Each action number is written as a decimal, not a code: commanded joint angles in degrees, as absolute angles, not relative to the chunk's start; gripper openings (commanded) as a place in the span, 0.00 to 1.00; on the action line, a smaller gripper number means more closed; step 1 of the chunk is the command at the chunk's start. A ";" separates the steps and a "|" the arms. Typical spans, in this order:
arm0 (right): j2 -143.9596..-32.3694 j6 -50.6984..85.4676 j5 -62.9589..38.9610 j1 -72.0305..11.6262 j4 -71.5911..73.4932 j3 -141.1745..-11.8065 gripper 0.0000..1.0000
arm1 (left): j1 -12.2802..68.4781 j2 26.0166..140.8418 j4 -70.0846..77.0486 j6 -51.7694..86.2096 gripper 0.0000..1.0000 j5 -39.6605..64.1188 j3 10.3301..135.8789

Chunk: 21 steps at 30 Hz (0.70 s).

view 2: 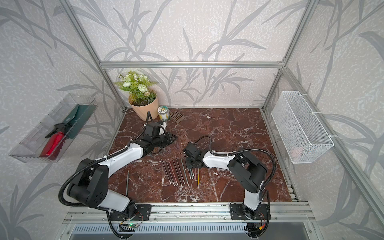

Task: Remove the protective cover of the pencils
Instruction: Place the protective sleeve at the center of the board.

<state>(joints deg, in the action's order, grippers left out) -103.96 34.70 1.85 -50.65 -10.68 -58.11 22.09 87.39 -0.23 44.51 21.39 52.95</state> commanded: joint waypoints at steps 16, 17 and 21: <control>-93.89 35.06 6.06 -50.20 -13.01 -54.50 0.31 | 27.94 105.95 -17.88 39.40 0.00 20.31 70.77; -93.83 35.11 6.11 -50.03 -12.78 -54.26 0.31 | 28.09 106.39 -18.29 39.24 0.00 20.22 71.27; -94.38 35.58 5.99 -49.52 -12.64 -53.74 0.31 | 28.32 108.85 -20.22 38.85 0.00 19.97 73.13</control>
<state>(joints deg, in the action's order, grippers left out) -94.78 34.96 4.73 -50.11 -12.03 -54.46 28.03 107.50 -16.67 40.25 20.86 70.74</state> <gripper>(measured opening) 0.312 0.121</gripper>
